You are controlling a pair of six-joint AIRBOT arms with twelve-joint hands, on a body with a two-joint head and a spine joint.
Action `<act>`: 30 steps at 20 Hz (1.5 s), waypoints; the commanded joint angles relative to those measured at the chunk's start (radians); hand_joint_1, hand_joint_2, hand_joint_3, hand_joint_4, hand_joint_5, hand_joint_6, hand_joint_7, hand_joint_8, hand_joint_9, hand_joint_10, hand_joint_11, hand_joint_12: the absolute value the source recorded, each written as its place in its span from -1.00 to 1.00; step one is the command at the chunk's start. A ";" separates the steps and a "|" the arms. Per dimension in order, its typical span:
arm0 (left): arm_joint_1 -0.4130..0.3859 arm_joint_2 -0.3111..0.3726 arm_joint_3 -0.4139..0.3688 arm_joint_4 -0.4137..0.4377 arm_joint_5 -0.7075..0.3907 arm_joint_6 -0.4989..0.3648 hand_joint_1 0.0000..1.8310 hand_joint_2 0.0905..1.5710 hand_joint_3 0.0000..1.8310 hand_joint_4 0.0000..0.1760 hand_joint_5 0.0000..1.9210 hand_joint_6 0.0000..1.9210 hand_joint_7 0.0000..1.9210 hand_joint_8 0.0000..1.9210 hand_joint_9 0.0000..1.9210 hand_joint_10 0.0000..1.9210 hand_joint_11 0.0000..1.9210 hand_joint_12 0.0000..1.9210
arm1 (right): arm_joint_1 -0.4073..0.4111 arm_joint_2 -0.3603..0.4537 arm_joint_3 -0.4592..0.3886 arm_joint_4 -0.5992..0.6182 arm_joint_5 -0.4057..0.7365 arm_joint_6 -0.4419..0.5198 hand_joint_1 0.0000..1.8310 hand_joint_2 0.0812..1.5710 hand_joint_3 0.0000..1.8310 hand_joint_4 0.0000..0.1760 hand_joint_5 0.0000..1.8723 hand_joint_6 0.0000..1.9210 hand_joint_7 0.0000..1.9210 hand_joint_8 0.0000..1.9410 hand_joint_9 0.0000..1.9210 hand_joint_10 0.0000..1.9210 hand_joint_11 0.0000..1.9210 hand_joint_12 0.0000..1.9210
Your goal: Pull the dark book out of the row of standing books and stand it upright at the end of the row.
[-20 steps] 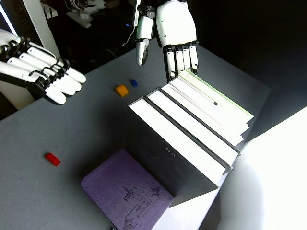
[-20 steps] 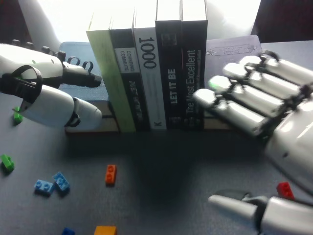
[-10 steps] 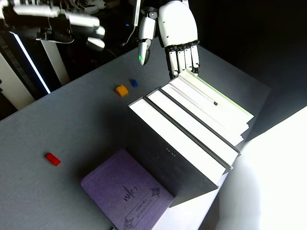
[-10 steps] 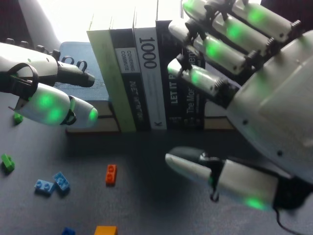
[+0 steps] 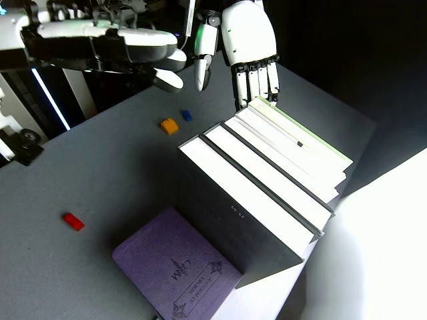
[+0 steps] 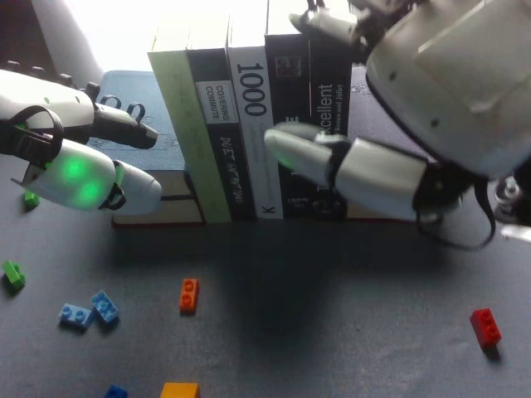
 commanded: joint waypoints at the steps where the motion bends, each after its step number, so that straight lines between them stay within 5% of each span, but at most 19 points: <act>1: -0.019 0.007 0.005 0.034 -0.062 -0.004 -0.98 0.65 -1.00 -0.53 -0.85 -1.00 -0.83 -1.00 -0.83 -1.00 -1.00 -0.38 | 0.018 0.001 0.006 -0.059 0.100 0.011 -1.00 0.45 -0.99 -1.00 -0.39 -0.99 -0.84 -1.00 -0.97 -0.99 -0.98 -0.99; 17: -0.028 0.005 0.011 0.042 -0.067 -0.004 -1.00 0.66 -1.00 -0.68 -0.85 -0.99 -0.83 -1.00 -0.84 -1.00 -1.00 -0.39 | 0.052 -0.186 0.270 -0.031 0.015 0.077 -1.00 0.44 -1.00 -1.00 -0.37 -0.99 -0.83 -1.00 -0.98 -0.99 -1.00 -1.00; 30: -0.024 0.006 0.004 0.042 -0.094 -0.004 -1.00 0.66 -1.00 -0.59 -0.83 -0.99 -0.80 -1.00 -0.79 -0.99 -1.00 -0.24 | 0.005 -0.151 0.181 -0.013 0.011 0.007 -1.00 0.45 -1.00 -1.00 -0.37 -0.99 -0.82 -1.00 -0.98 -1.00 -1.00 -1.00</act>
